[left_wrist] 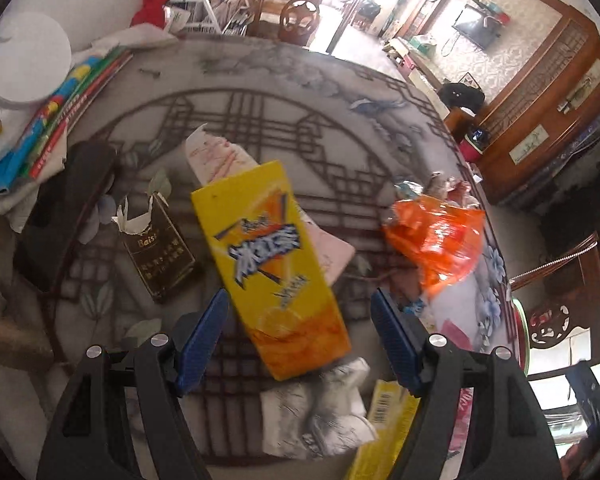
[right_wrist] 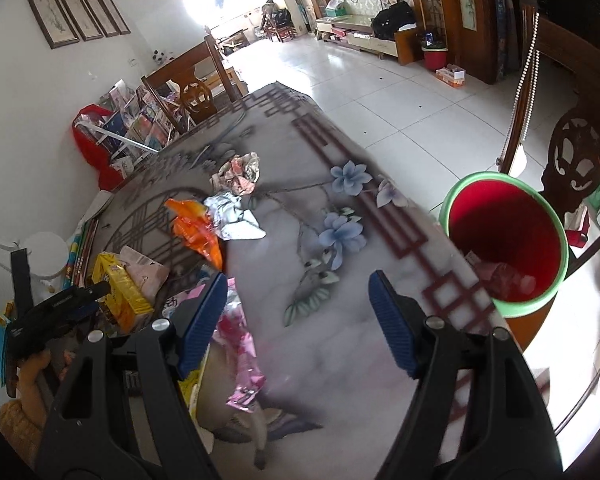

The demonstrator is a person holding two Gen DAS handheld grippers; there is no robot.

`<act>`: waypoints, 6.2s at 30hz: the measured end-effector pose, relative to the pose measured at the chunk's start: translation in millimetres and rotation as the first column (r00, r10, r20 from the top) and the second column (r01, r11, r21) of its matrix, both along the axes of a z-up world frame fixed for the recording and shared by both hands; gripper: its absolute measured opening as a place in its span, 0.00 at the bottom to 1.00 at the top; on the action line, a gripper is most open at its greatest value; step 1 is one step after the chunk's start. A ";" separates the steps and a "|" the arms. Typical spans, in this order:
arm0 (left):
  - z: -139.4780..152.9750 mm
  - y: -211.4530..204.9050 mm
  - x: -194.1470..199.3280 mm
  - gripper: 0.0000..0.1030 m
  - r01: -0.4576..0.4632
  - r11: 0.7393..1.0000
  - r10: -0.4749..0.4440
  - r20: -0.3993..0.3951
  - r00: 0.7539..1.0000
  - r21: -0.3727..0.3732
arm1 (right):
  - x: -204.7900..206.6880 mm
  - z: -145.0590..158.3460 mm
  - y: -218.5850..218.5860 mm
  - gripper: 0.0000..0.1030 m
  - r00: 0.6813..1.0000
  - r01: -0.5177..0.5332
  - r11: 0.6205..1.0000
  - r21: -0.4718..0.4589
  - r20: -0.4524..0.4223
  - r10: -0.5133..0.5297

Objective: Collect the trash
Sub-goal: 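Return to the table and grasp the yellow iced tea carton with the left tool, then grasp the orange plastic bag on the table with the right tool, then carry the iced tea carton with the left tool while the right carries the orange bag to the bucket, then open both tools over the red bucket, dropping the carton and orange bag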

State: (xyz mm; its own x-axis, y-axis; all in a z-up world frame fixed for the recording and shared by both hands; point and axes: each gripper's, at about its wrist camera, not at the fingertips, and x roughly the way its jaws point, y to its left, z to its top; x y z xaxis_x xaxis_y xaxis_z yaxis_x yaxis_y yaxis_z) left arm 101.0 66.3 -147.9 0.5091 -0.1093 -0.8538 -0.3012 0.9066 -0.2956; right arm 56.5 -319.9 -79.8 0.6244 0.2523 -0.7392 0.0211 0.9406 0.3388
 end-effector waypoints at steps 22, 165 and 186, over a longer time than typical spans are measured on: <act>-21.8 16.0 17.1 0.63 0.091 0.996 -0.091 -0.019 0.996 -0.006 | -11.6 -4.1 24.9 0.69 0.999 0.030 0.999 -0.023 -0.027 -0.030; -0.4 -385.6 55.4 0.77 0.678 0.709 -0.675 -0.092 0.733 0.194 | 73.8 -62.0 -276.2 0.35 0.974 0.201 0.977 0.069 -0.120 -0.192; 6.0 -466.3 85.9 0.54 0.763 0.646 -0.763 -0.002 0.647 0.026 | 64.7 -74.4 -291.9 0.35 0.954 0.264 0.964 0.039 -0.154 -0.256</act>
